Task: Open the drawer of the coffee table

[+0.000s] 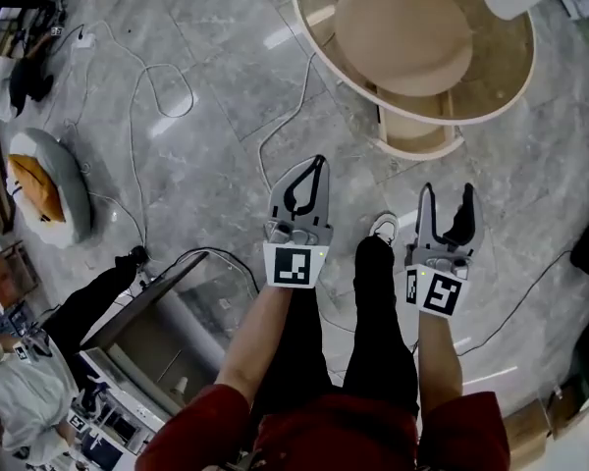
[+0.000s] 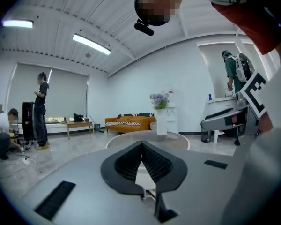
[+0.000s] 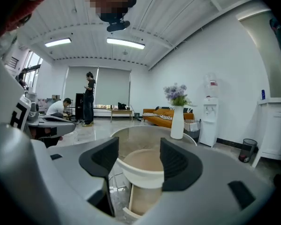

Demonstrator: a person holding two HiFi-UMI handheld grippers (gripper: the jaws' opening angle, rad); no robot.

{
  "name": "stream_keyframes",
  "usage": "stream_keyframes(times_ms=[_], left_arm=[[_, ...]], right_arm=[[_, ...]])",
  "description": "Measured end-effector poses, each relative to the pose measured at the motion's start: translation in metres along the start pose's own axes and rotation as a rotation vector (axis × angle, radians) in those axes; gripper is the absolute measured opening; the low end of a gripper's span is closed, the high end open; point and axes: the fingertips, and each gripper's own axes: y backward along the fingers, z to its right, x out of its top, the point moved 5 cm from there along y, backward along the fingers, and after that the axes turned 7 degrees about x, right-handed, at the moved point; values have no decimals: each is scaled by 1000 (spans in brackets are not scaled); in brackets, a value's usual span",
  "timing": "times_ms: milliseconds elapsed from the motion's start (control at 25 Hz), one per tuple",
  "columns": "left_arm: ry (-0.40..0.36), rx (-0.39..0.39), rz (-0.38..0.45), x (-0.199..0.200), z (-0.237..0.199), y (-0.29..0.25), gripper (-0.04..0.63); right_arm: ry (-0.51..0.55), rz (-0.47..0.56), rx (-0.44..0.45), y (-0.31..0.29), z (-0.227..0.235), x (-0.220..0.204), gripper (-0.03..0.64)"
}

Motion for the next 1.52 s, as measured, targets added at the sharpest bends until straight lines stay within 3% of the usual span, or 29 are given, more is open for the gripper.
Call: stream_keyframes(times_ms=[80, 240, 520, 680, 800, 1000, 1320, 1520], left_arm=[[-13, 3, -5, 54, -8, 9, 14], [108, 59, -148, 137, -21, 45, 14], [139, 117, -77, 272, -41, 89, 14], [54, 157, -16, 326, -53, 103, 14], [25, 200, 18, 352, -79, 114, 14], [24, 262, 74, 390, -116, 123, 14], [41, 286, 128, 412, -134, 133, 14], [29, 283, 135, 415, -131, 136, 14]], right_arm=[[-5, 10, 10, 5, -1, 49, 290], [-27, 56, 30, 19, -5, 147, 290], [33, 125, 156, 32, -10, 284, 290], [73, 195, 230, 49, -13, 337, 290], [88, 220, 273, 56, -18, 360, 290], [71, 257, 238, 62, -25, 390, 288], [56, 298, 277, 57, -48, 406, 253], [63, 312, 274, 58, -50, 409, 122]])
